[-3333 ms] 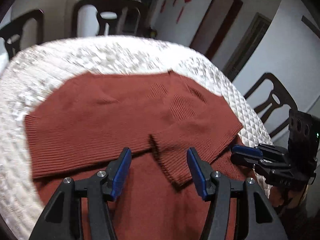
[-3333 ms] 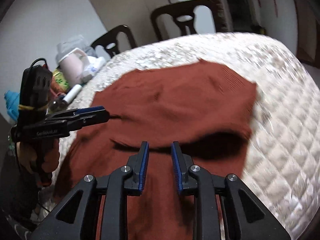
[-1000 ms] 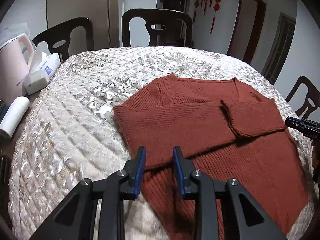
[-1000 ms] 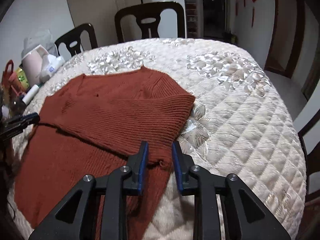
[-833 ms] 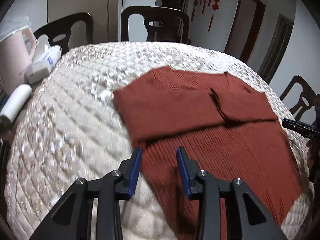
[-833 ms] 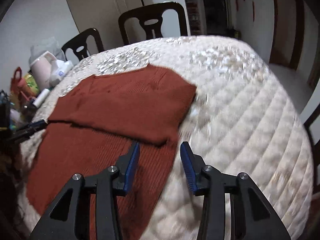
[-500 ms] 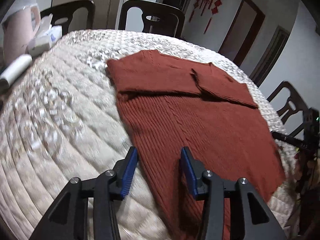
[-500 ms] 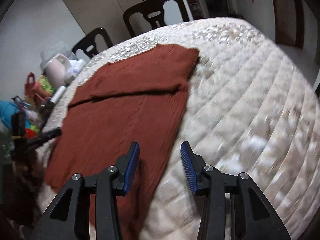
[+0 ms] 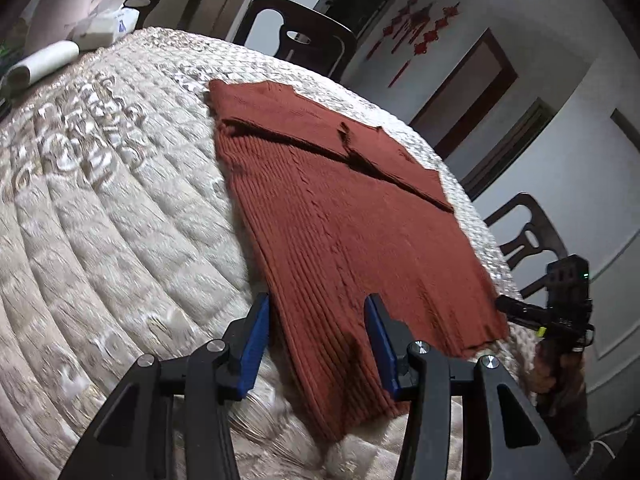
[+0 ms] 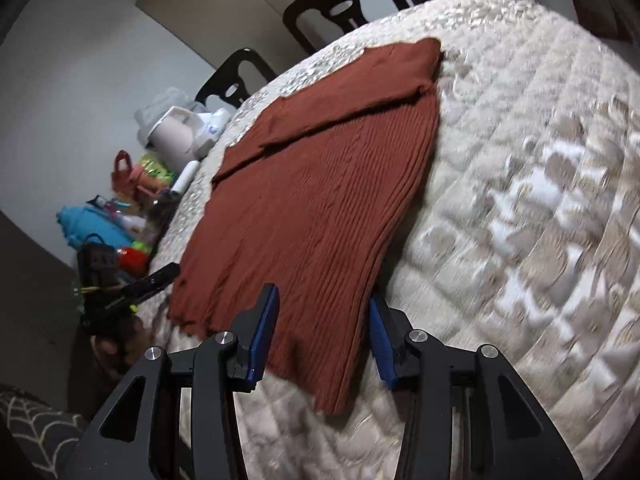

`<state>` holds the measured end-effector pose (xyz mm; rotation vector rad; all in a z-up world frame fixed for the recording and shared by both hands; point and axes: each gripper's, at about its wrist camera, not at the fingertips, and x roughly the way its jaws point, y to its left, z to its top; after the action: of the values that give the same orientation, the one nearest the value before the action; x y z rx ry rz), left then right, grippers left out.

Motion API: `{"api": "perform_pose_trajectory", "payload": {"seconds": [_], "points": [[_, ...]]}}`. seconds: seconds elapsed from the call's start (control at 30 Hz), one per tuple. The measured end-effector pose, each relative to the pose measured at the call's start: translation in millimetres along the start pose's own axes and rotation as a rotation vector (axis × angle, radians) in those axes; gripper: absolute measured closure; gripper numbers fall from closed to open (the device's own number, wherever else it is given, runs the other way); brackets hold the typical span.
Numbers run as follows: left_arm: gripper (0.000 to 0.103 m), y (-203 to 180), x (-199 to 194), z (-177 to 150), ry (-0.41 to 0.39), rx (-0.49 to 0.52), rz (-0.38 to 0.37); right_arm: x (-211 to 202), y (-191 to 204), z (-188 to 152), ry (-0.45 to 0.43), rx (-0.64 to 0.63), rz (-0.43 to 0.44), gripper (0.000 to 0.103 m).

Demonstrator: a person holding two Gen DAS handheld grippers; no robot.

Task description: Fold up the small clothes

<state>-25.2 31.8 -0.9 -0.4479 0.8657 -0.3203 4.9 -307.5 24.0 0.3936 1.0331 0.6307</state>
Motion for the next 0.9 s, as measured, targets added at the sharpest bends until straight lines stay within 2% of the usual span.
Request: {"api": "perform_pose_trajectory", "payload": {"seconds": [0.1,0.17,0.2,0.27,0.3,0.33,0.4,0.63,0.9], "points": [[0.055,-3,5,3,0.002,0.004,0.004,3,1,2,-0.007,0.002,-0.003,0.059],[0.055,-4,7,6,0.007,0.0,0.007,6,2,3,-0.003,0.001,-0.008,0.065],[0.055,-5,9,7,0.009,-0.002,0.011,8,3,3,0.001,-0.004,-0.027,0.073],[0.063,-6,10,8,0.015,0.004,0.033,8,2,3,0.001,-0.014,-0.056,0.083],[0.07,-6,11,8,0.018,0.006,0.044,8,2,4,0.003,-0.014,-0.066,0.09],[0.081,-5,10,7,0.023,0.009,0.046,8,0,4,0.005,-0.013,-0.074,0.095],[0.095,-2,11,9,0.041,0.016,0.049,5,-3,4,0.006,-0.011,-0.073,0.096],[0.096,7,-18,20,-0.037,0.01,0.03,-24,-4,4,-0.062,-0.018,-0.053,0.097],[0.096,14,-14,16,-0.027,-0.039,0.008,-19,-5,5,-0.054,-0.001,-0.024,0.097]]}}
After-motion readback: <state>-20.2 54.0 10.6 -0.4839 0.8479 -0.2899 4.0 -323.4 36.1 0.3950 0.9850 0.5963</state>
